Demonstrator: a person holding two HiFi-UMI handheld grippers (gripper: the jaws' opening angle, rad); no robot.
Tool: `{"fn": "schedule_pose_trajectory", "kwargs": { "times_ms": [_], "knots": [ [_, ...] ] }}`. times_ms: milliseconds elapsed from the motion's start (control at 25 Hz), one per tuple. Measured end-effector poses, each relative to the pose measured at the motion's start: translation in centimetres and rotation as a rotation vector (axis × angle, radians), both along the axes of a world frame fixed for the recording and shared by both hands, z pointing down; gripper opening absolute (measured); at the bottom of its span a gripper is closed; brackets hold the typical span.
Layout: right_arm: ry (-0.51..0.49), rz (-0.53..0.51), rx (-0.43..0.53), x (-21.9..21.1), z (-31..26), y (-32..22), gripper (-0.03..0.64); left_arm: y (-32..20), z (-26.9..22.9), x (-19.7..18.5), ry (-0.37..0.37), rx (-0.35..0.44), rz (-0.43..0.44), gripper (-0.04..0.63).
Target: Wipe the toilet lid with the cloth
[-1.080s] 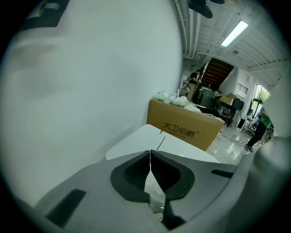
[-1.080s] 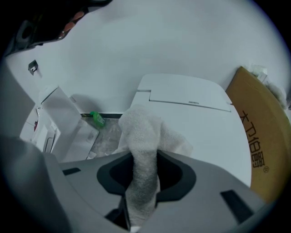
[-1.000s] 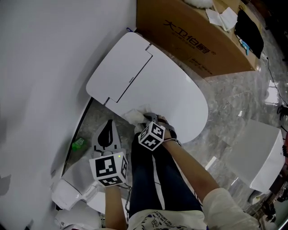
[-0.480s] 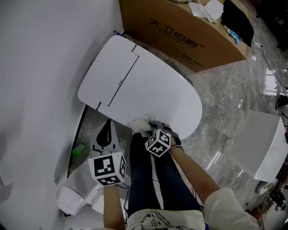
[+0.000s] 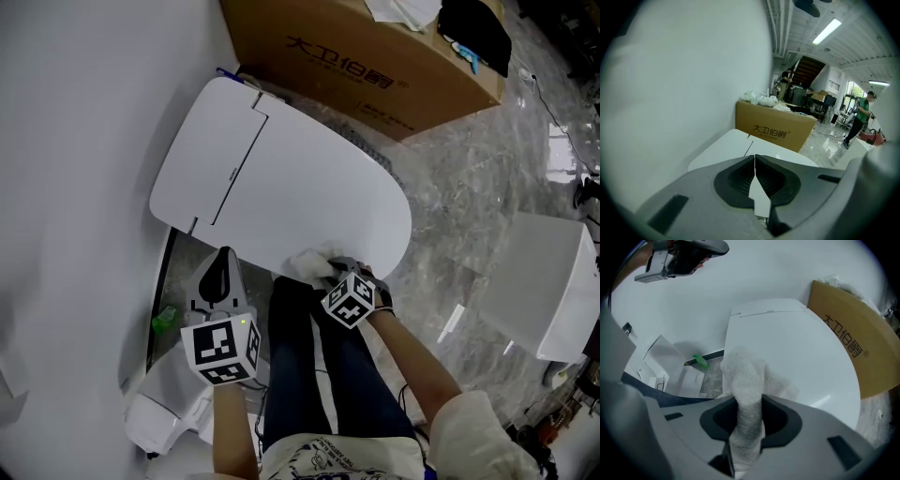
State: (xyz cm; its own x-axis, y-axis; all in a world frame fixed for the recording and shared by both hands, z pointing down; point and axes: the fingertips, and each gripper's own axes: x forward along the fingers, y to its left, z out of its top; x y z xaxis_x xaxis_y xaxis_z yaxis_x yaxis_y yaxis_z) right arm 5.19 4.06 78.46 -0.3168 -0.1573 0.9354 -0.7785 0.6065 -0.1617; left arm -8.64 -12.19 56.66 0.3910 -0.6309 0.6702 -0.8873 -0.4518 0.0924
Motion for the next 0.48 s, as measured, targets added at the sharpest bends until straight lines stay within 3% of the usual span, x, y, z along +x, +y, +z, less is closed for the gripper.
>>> {"fn": "schedule_pose_trajectory", "kwargs": {
  "times_ms": [480],
  "knots": [
    [0.077,0.104,-0.061,8.6,0.7,4.6,0.11,0.5,-0.5,2.8,0.001,0.009,0.058,0.009]
  ]
}}
